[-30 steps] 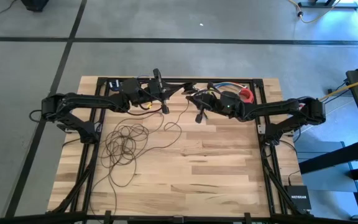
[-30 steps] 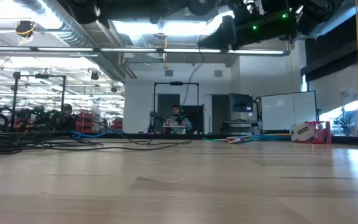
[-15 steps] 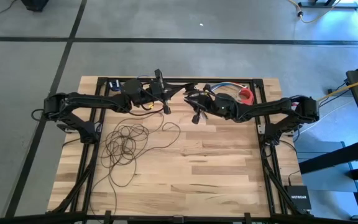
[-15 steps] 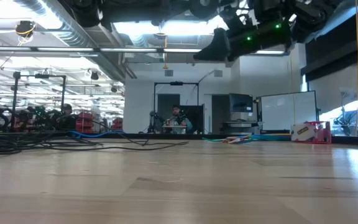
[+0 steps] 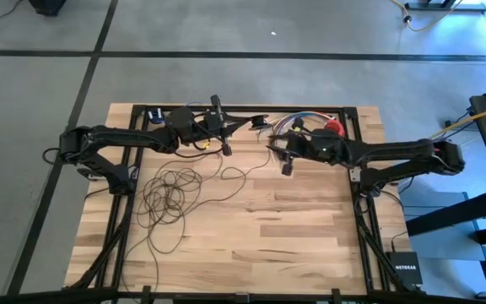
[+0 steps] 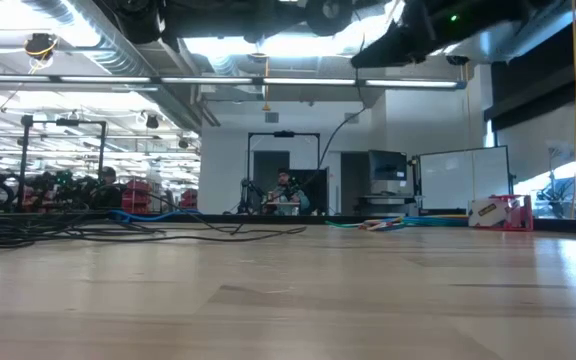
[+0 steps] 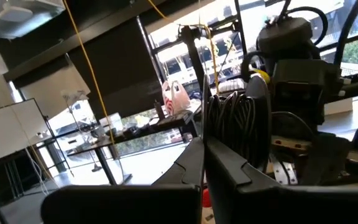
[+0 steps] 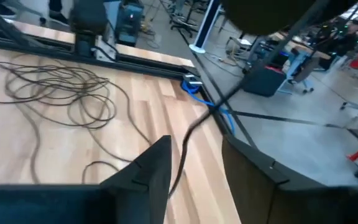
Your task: Coiling cords
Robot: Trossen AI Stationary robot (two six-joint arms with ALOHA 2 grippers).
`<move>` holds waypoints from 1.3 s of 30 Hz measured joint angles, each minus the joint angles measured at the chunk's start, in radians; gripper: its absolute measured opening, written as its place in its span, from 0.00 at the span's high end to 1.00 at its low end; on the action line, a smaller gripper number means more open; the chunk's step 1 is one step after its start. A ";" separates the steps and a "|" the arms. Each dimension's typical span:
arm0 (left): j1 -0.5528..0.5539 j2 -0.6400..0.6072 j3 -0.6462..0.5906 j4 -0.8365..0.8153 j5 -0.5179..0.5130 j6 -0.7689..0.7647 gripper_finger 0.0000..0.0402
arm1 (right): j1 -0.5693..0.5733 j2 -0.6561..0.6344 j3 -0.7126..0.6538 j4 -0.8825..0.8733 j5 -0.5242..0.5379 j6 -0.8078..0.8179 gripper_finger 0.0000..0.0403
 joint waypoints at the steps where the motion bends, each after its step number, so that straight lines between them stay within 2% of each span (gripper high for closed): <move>1: 0.000 -0.001 0.000 0.001 0.000 -0.003 1.00 | 0.005 -0.014 0.000 -0.024 0.000 0.001 0.64; 7: 0.000 -0.002 0.000 -0.058 0.006 0.049 1.00 | 0.042 -0.128 0.000 -0.111 0.035 -0.007 0.64; 14: -0.005 -0.002 0.000 -0.164 0.237 0.177 1.00 | 0.075 -0.248 0.001 0.025 -0.019 0.018 0.64; 18: -0.021 -0.003 0.000 -0.148 0.259 0.175 1.00 | 0.052 -0.205 0.002 0.080 -0.020 -0.016 0.64; 23: -0.022 -0.003 0.000 -0.149 0.258 0.174 1.00 | 0.046 -0.107 0.000 0.138 -0.089 -0.053 0.64; 28: -0.019 -0.003 0.000 -0.151 0.257 0.168 1.00 | 0.046 -0.039 0.000 0.225 -0.104 -0.091 0.64; 32: -0.020 -0.003 0.000 -0.158 0.254 0.171 1.00 | 0.046 -0.018 0.000 0.260 -0.060 -0.137 0.64; 39: -0.020 -0.003 0.000 -0.153 0.254 0.171 1.00 | 0.046 -0.012 0.000 0.270 -0.079 -0.148 0.66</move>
